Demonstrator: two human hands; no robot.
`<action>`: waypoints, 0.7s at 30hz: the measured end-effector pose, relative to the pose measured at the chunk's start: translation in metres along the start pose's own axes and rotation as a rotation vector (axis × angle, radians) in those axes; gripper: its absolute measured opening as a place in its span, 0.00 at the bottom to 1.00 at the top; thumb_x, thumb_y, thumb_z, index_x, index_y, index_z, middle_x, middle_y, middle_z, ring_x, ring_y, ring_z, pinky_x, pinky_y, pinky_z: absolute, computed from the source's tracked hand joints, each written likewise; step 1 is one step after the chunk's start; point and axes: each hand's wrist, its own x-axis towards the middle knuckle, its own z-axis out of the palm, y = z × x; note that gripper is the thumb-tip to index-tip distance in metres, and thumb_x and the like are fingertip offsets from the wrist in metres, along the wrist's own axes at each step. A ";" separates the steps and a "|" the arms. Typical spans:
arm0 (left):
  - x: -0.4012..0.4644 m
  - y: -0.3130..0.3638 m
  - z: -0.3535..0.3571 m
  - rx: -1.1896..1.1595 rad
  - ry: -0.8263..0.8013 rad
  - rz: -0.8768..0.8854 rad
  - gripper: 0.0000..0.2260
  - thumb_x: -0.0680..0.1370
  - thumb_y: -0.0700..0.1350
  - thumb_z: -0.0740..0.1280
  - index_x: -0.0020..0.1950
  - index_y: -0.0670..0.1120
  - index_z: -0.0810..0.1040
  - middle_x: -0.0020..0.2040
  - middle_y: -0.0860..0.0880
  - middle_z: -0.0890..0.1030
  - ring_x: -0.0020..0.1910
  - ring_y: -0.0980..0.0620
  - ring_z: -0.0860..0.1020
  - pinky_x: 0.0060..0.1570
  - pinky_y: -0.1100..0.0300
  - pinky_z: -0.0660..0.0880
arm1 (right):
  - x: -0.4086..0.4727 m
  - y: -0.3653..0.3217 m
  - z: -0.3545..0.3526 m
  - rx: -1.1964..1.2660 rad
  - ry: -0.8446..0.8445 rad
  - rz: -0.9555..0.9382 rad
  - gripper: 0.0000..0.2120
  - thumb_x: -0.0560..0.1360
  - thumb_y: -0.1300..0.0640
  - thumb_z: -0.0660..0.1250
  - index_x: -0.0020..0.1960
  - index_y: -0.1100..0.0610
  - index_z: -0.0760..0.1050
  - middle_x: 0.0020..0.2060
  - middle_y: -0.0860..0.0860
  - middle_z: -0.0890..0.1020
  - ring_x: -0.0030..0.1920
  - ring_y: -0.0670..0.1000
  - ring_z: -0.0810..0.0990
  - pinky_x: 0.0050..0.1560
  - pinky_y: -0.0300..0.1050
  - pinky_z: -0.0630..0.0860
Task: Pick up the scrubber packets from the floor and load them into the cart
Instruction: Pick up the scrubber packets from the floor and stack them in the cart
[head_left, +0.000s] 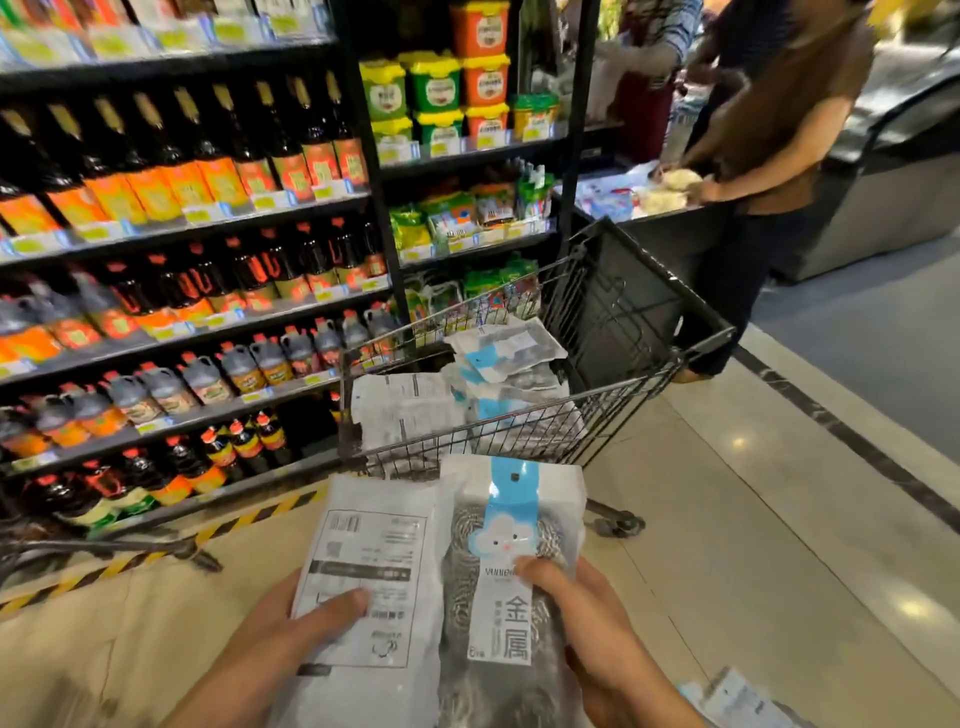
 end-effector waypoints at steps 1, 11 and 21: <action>0.018 0.007 -0.005 -0.008 -0.021 0.007 0.46 0.46 0.53 0.89 0.63 0.48 0.81 0.53 0.43 0.88 0.49 0.40 0.88 0.54 0.44 0.79 | 0.013 -0.006 0.005 0.005 0.026 0.003 0.12 0.77 0.65 0.69 0.60 0.60 0.81 0.47 0.61 0.89 0.48 0.62 0.89 0.53 0.56 0.84; 0.192 0.096 -0.042 0.077 -0.209 -0.028 0.30 0.68 0.48 0.83 0.68 0.51 0.78 0.52 0.53 0.89 0.47 0.53 0.88 0.46 0.55 0.79 | 0.117 -0.054 0.062 0.056 0.318 0.078 0.16 0.71 0.60 0.77 0.58 0.58 0.83 0.45 0.58 0.89 0.48 0.59 0.89 0.54 0.55 0.83; 0.323 0.172 -0.050 0.367 -0.311 -0.079 0.32 0.59 0.59 0.85 0.61 0.60 0.81 0.59 0.59 0.85 0.60 0.52 0.81 0.48 0.53 0.77 | 0.201 -0.084 0.069 0.262 0.476 0.115 0.12 0.76 0.65 0.70 0.58 0.62 0.81 0.45 0.63 0.88 0.47 0.64 0.88 0.47 0.53 0.82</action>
